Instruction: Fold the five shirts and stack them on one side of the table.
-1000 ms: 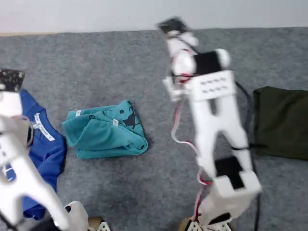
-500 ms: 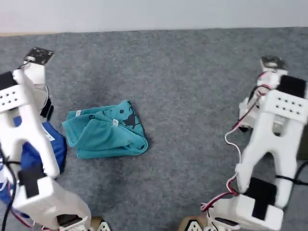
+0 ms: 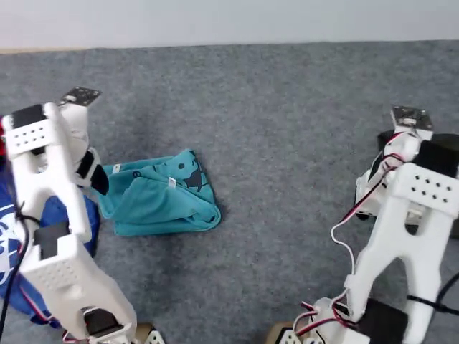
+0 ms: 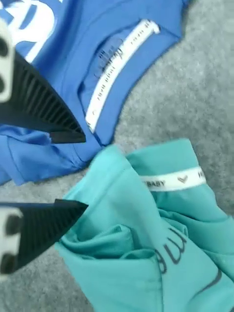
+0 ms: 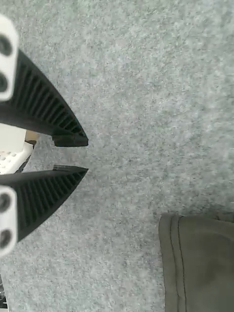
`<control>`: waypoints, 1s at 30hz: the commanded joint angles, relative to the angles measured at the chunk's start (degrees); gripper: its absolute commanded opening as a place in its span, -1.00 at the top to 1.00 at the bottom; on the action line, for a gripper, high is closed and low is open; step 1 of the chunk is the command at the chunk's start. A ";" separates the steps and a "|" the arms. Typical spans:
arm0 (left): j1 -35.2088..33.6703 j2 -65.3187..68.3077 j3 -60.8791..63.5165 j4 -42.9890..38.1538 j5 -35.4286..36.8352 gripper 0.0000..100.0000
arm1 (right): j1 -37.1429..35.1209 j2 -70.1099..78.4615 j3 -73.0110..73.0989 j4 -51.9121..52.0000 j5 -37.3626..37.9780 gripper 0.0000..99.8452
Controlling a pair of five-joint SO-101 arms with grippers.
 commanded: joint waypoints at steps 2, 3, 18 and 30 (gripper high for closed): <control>1.93 1.41 -2.42 -3.69 -0.18 0.60 | 0.75 -2.51 -0.35 2.07 -0.26 0.84; 1.93 1.85 -2.42 -4.48 -0.18 0.60 | 0.75 -2.51 -0.35 2.07 -0.26 0.84; 2.20 3.60 -4.18 -7.47 -0.09 0.60 | 0.75 -2.95 -0.35 2.07 -0.26 0.84; 3.78 6.24 -4.62 -7.30 -0.26 0.90 | 0.75 -2.95 -0.35 2.07 -0.44 0.84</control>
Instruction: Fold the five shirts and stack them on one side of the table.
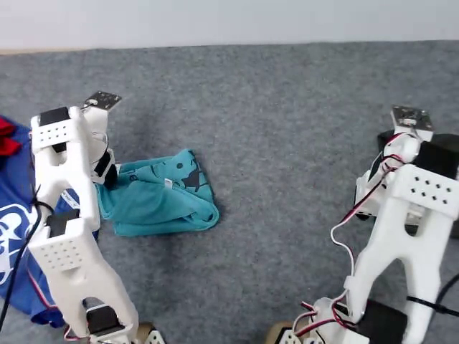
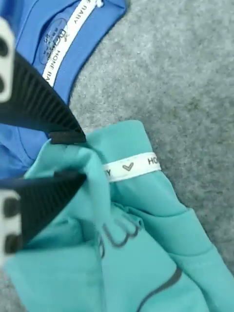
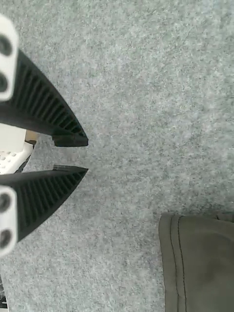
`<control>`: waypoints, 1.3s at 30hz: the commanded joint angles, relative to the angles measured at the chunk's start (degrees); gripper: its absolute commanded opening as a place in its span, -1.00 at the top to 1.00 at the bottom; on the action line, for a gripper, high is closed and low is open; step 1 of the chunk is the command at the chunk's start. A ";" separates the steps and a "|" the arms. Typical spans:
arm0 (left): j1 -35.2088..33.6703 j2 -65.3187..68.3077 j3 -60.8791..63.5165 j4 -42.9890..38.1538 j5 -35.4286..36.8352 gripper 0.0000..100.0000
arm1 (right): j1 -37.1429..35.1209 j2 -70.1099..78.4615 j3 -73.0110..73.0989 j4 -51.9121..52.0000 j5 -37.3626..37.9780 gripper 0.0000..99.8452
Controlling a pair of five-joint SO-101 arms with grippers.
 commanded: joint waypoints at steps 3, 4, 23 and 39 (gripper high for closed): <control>1.93 -4.40 -2.24 -0.26 -0.26 0.98 | 0.75 -2.86 -0.35 2.07 -0.44 0.84; 2.29 -5.19 -2.24 -0.26 -0.26 0.99 | 0.75 -2.86 -0.35 2.07 -0.44 0.84; 4.22 -6.59 -11.65 -1.49 0.00 0.99 | 0.84 -2.86 -0.35 2.07 -0.26 0.84; 4.13 7.56 -30.64 9.05 0.35 0.80 | 4.79 -2.77 -0.35 2.07 -0.18 0.84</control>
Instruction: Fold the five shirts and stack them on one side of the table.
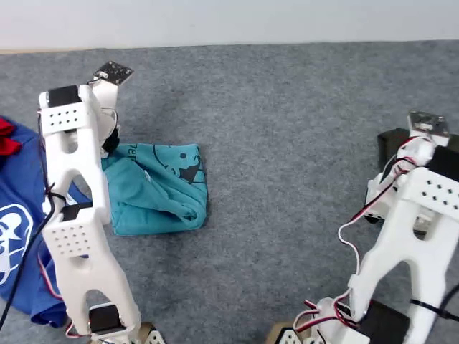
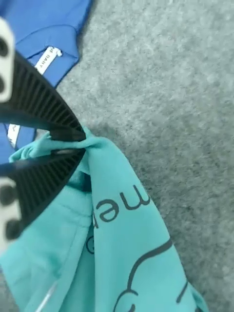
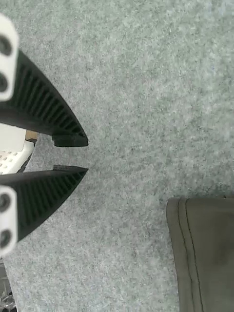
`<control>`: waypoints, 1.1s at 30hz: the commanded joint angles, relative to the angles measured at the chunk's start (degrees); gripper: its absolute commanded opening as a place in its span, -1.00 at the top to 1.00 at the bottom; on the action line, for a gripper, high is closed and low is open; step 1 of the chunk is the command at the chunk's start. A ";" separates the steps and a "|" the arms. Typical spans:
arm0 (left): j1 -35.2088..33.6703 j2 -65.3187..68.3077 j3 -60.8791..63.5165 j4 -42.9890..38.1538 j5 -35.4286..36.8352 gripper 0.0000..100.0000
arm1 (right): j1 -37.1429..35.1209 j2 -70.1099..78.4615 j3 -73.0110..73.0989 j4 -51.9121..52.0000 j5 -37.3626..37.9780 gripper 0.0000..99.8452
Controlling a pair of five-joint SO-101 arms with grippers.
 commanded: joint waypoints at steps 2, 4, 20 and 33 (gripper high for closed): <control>-0.26 -1.14 -8.92 2.99 2.37 0.71 | 0.57 -2.68 -0.26 2.07 -0.18 0.84; -0.18 -1.14 -12.26 4.31 2.81 0.67 | 0.57 -2.68 -0.26 2.07 -0.18 0.84; 1.67 -2.55 -3.74 4.48 2.90 0.72 | 0.57 -2.86 -0.26 2.07 -0.18 0.84; 10.55 -11.25 12.88 4.22 2.90 0.73 | 0.57 -2.86 -0.26 1.98 -0.18 0.84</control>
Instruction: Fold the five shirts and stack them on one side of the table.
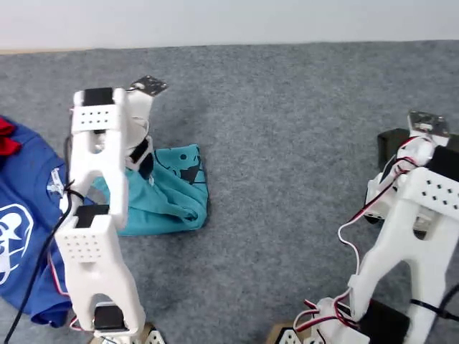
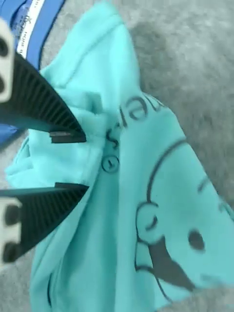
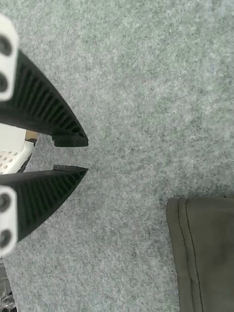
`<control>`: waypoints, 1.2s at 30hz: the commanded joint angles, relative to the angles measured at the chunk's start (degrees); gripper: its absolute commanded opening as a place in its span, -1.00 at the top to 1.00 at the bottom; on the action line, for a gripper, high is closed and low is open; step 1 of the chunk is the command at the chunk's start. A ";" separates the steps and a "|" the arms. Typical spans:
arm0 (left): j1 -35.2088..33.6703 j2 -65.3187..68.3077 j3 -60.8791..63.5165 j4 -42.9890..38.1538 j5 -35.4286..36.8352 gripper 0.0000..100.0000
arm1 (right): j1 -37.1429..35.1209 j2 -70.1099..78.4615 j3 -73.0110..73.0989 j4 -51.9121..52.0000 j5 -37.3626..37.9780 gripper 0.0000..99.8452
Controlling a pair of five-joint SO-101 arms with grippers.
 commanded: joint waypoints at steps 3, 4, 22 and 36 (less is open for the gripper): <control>1.23 -4.22 1.45 1.58 0.35 0.73 | 0.57 -2.59 -0.26 1.98 -0.18 0.84; 1.14 -4.31 3.03 1.58 0.09 0.73 | 0.57 -2.51 -0.26 1.98 -0.18 0.84; 2.81 -5.71 0.66 -2.46 0.35 0.94 | 0.57 -2.42 -0.35 1.89 2.90 0.84; -3.08 0.44 5.76 1.67 -0.35 0.94 | 0.48 -2.42 -0.44 1.45 4.31 0.84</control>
